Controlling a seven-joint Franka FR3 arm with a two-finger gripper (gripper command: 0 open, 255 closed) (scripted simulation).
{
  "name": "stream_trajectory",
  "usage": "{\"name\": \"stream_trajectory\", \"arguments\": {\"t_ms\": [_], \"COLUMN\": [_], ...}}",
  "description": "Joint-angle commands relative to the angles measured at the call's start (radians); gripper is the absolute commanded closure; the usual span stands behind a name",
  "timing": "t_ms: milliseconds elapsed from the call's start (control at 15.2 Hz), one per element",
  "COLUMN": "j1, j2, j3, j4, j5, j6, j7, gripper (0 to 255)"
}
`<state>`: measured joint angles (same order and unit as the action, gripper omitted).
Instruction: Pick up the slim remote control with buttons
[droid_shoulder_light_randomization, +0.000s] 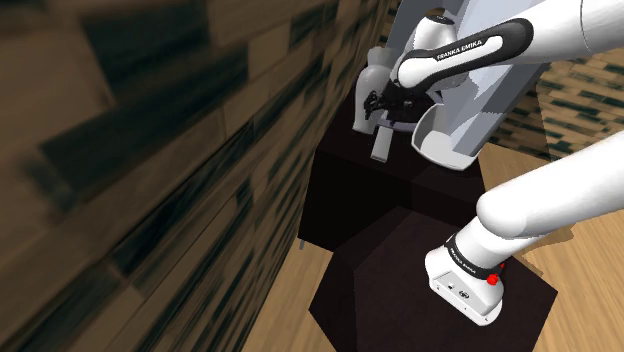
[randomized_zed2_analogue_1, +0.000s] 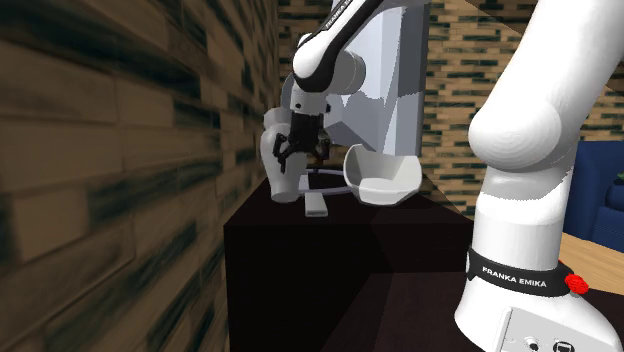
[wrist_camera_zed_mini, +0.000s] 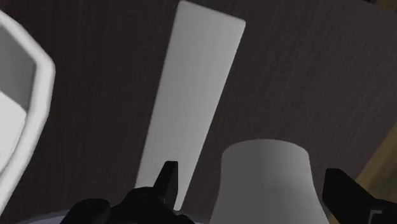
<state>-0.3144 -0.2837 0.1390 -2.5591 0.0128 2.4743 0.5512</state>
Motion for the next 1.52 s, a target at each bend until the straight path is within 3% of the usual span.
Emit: {"name": "stream_trajectory", "arguments": {"t_ms": [0, 594, 660, 1188, 1452], "j1": [-0.031, -0.036, -0.035, -0.036, -0.037], "j2": [0.056, 0.142, 0.144, 0.161, 0.106], "j3": [-0.001, 0.004, 0.005, 0.007, 0.005], "j4": [-0.019, -0.054, -0.053, -0.068, -0.042], "j5": [-0.012, -0.03, -0.03, -0.036, -0.021], "j6": [-0.114, 0.006, 0.007, 0.039, -0.042], "j7": [0.064, 0.079, 0.081, 0.088, 0.072], "gripper": [0, 0, 255, 255, 255]}}
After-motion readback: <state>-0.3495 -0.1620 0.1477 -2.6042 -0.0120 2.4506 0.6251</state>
